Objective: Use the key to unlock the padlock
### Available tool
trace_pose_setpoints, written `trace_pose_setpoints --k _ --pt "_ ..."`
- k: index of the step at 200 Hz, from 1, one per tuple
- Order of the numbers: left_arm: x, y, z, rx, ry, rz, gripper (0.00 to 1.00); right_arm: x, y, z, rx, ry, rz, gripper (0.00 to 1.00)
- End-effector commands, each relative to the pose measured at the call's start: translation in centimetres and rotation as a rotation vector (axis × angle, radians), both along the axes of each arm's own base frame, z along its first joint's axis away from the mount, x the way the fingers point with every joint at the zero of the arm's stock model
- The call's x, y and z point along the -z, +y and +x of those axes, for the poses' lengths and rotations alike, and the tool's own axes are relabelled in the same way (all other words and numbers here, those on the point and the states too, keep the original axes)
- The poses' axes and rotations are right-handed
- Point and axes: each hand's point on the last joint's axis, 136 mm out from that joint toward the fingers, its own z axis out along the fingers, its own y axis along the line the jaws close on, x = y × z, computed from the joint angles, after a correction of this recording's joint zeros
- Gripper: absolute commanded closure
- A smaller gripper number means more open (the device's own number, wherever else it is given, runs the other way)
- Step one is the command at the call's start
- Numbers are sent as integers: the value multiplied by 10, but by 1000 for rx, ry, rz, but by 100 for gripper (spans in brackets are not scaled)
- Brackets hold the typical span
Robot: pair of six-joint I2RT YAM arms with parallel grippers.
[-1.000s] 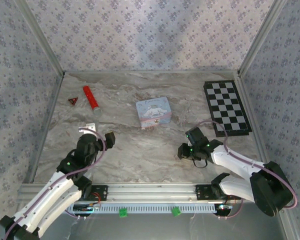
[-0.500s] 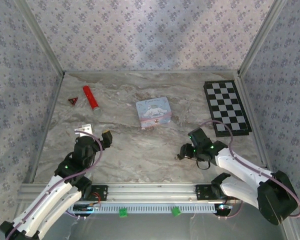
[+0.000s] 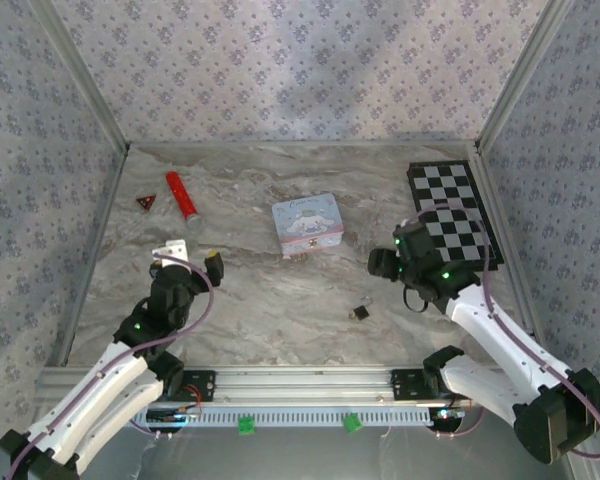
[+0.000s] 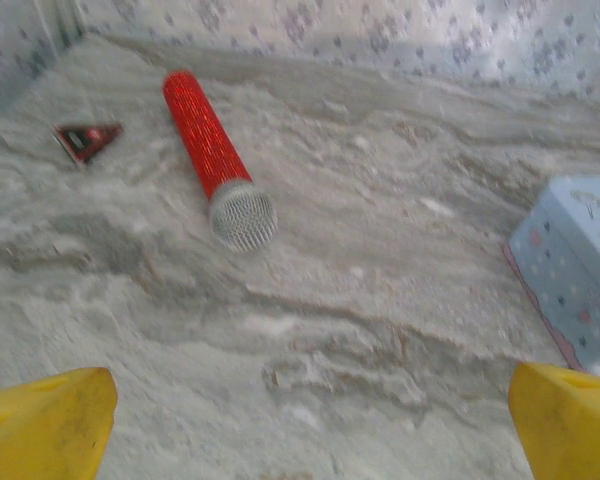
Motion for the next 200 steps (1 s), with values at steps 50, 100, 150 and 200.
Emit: trace_pose_setpoints --k 50,100,150,200 --pt "-36 57 56 -257 -74 137 0 -72 -62 72 125 -414 -273 23" --pt "14 80 80 -261 66 48 0 -31 -98 78 234 -399 -366 16" --pt "33 93 84 -283 80 158 0 2 -119 65 295 -355 -428 16" --pt "53 86 91 -192 33 276 0 8 -123 65 311 -381 -420 16"
